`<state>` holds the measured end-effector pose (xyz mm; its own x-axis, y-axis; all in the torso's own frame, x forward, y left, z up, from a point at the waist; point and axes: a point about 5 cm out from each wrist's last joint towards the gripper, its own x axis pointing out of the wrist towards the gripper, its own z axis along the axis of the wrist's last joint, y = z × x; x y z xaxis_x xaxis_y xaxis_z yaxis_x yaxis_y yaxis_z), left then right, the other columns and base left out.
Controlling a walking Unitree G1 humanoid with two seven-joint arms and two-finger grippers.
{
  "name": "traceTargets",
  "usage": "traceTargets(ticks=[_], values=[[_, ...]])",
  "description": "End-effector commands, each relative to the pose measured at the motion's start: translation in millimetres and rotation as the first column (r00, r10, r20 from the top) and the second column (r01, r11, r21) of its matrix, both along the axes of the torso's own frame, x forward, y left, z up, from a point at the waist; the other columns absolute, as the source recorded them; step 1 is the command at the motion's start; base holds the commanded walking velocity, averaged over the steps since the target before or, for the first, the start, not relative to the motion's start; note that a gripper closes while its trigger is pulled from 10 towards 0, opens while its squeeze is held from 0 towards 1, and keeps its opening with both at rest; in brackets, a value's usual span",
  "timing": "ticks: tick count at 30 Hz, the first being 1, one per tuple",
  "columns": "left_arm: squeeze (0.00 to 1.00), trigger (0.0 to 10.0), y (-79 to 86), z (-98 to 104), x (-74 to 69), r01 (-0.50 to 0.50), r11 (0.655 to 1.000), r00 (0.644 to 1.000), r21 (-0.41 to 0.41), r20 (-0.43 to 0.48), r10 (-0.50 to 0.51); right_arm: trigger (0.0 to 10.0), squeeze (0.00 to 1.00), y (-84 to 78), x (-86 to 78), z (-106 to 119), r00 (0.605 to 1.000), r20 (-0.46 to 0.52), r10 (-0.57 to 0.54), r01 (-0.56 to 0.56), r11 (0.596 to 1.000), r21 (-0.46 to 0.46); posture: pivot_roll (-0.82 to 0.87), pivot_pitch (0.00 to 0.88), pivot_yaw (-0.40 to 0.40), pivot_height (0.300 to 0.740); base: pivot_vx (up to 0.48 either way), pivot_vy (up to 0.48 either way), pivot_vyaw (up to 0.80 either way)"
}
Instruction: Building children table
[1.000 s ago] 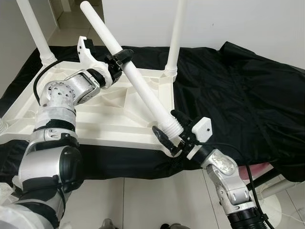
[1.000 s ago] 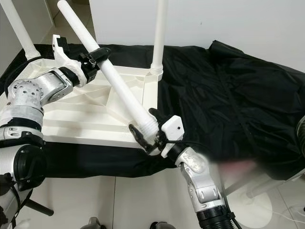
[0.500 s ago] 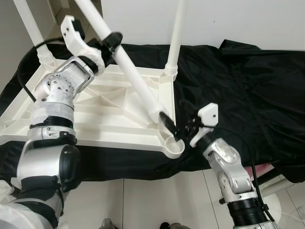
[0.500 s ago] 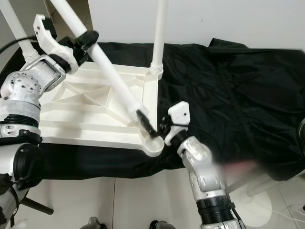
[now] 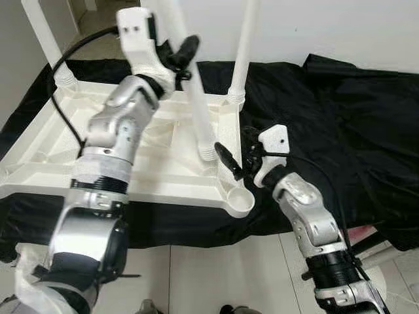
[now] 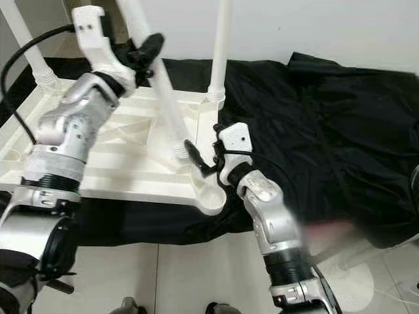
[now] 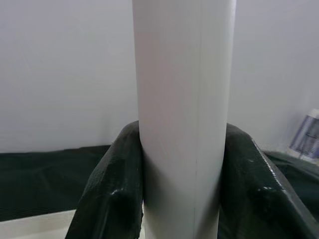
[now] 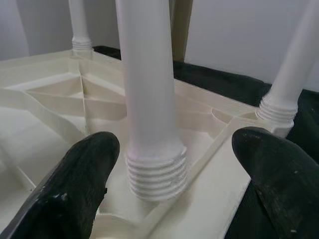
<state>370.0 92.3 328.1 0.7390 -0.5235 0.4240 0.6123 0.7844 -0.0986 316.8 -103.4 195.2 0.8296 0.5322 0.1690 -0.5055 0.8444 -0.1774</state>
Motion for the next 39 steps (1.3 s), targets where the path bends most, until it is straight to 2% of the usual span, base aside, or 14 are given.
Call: traceTargets(ticks=[1,3,5,7,11,16,30,39], values=[[0.00,10.0,-3.7,3.5,-3.9,0.020,1.000,0.999,0.017,0.045,-0.021,10.0,0.00,1.0,2.0,-2.0,1.000,-0.020,-0.006,0.006,1.000,-0.015,-0.05,0.100,-0.020,0.740,0.000,0.000,0.00],[0.00,10.0,-6.2,3.4,-4.9,0.021,1.000,0.998,0.020,0.052,-0.022,10.0,0.00,2.3,3.5,-1.8,1.000,-0.029,-0.007,0.006,1.000,-0.017,-0.05,0.100,-0.020,0.740,0.000,0.000,0.00],[0.00,10.0,-22.1,4.5,-11.8,0.042,0.998,0.995,0.051,0.089,-0.046,10.0,0.00,6.6,14.3,1.6,0.999,-0.046,-0.028,0.027,0.999,-0.032,-0.04,0.100,-0.021,0.740,0.000,0.000,0.00],[0.00,10.0,-28.4,5.0,-15.1,0.044,0.997,0.993,0.064,0.109,-0.051,10.0,0.00,7.7,19.2,3.4,0.998,-0.052,-0.043,0.041,0.998,-0.042,-0.04,0.100,-0.022,0.740,0.000,0.000,0.00],[0.00,10.0,-32.7,5.2,-17.5,0.044,0.996,0.991,0.077,0.124,-0.054,10.0,0.00,8.2,23.0,4.9,0.997,-0.047,-0.058,0.055,0.997,-0.062,-0.04,0.100,-0.023,0.740,0.000,0.000,0.00],[0.00,10.0,-48.1,1.3,-26.5,0.070,0.994,0.987,0.085,0.137,-0.082,10.0,0.00,11.8,38.4,4.6,0.995,-0.040,-0.087,0.079,0.982,-0.172,-0.04,0.096,-0.025,0.740,0.000,0.000,0.00],[0.00,10.0,-61.0,2.9,-32.8,0.097,0.992,0.983,0.077,0.149,-0.107,10.0,0.00,23.5,51.8,15.3,0.999,0.002,-0.048,0.047,0.969,-0.243,-0.04,0.091,-0.032,0.740,0.000,0.000,0.00],[0.00,10.0,-63.9,4.1,-34.4,0.100,0.993,0.982,0.069,0.151,-0.110,10.0,0.00,24.3,58.2,14.9,0.999,0.020,-0.039,0.043,0.958,-0.284,-0.04,0.089,-0.031,0.740,0.000,0.000,0.00]])
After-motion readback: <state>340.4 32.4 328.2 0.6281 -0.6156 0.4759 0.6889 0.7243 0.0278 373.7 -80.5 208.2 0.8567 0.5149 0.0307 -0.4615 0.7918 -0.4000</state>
